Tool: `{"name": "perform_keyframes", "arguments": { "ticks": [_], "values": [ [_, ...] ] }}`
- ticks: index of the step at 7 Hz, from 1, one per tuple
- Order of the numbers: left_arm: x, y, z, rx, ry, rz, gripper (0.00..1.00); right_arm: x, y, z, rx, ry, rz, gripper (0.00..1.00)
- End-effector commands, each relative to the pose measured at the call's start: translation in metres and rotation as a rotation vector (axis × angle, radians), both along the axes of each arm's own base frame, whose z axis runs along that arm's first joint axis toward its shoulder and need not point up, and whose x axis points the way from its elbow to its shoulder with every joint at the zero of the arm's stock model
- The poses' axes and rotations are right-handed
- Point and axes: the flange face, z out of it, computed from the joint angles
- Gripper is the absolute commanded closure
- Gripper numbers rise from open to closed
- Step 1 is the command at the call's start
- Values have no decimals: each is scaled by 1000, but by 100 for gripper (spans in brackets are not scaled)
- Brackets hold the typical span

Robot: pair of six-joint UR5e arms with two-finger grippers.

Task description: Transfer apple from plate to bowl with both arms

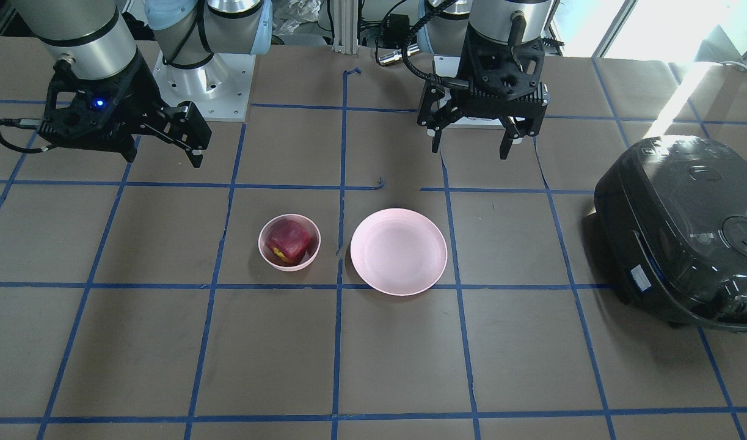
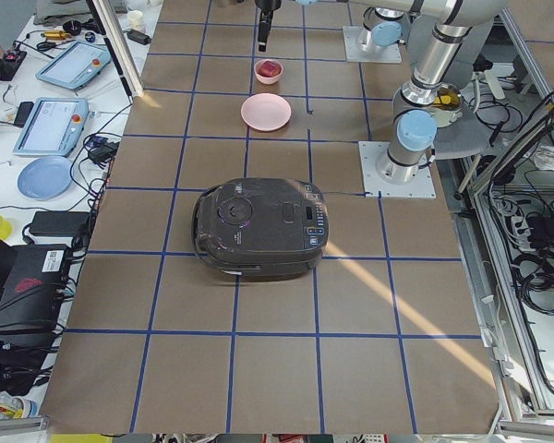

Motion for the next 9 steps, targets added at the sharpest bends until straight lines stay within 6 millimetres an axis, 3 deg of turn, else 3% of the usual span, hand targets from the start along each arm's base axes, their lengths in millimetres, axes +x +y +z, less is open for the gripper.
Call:
{"name": "perform_keyframes", "arguments": {
  "ticks": [1,9],
  "values": [
    [7,-11,4,-24,5,1,0,2,0,0,7,-47,1,0],
    [3,-8,5,41,49,23,0,-2,6,-3,53,7,0,0]
  ]
}}
